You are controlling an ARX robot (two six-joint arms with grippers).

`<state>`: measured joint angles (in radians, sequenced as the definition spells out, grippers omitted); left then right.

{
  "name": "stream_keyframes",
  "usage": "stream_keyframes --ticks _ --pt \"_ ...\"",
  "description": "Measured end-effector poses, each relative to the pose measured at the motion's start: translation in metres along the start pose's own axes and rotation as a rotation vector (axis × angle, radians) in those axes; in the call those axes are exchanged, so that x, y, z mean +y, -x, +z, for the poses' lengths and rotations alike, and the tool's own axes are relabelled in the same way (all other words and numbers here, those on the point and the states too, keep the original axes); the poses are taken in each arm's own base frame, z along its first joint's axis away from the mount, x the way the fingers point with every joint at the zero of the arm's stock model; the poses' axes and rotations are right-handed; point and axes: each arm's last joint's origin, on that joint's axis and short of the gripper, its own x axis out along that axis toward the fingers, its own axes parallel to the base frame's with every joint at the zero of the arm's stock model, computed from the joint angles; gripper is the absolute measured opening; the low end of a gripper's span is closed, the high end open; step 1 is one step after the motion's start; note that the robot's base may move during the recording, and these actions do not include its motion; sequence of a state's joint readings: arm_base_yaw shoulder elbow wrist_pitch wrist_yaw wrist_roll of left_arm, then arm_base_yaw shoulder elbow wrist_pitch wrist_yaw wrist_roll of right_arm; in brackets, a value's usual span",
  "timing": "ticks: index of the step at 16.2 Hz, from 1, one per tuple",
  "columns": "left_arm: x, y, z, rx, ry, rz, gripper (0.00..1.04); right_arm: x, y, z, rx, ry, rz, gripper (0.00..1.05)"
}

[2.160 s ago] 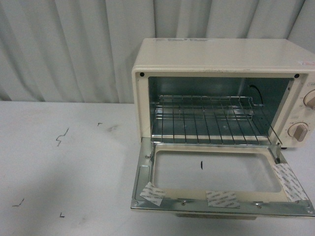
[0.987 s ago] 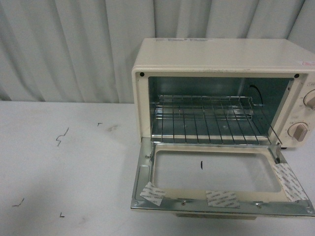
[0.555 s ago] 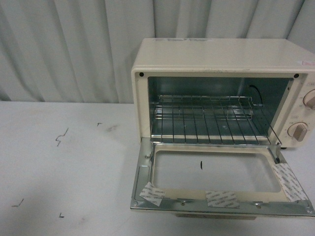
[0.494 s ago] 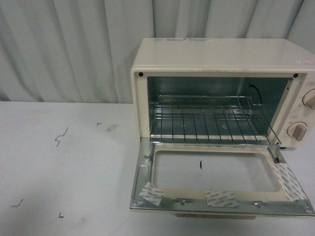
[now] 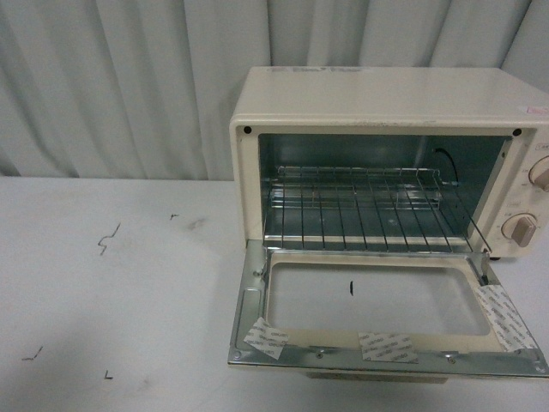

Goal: Open oven

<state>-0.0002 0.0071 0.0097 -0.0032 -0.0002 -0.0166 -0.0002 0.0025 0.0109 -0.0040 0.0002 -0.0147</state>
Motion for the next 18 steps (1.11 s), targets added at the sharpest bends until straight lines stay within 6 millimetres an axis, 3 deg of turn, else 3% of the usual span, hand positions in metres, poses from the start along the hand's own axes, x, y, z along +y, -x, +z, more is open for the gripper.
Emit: stream_keyframes --ticks 5,18 --pt "0.0 0.0 0.0 0.0 0.0 0.0 1.0 0.0 0.0 0.0 0.0 0.0 0.0 0.98" --pt "0.0 0.0 0.0 0.0 -0.001 0.0 0.98 0.0 0.0 0.0 0.0 0.0 0.0 0.98"
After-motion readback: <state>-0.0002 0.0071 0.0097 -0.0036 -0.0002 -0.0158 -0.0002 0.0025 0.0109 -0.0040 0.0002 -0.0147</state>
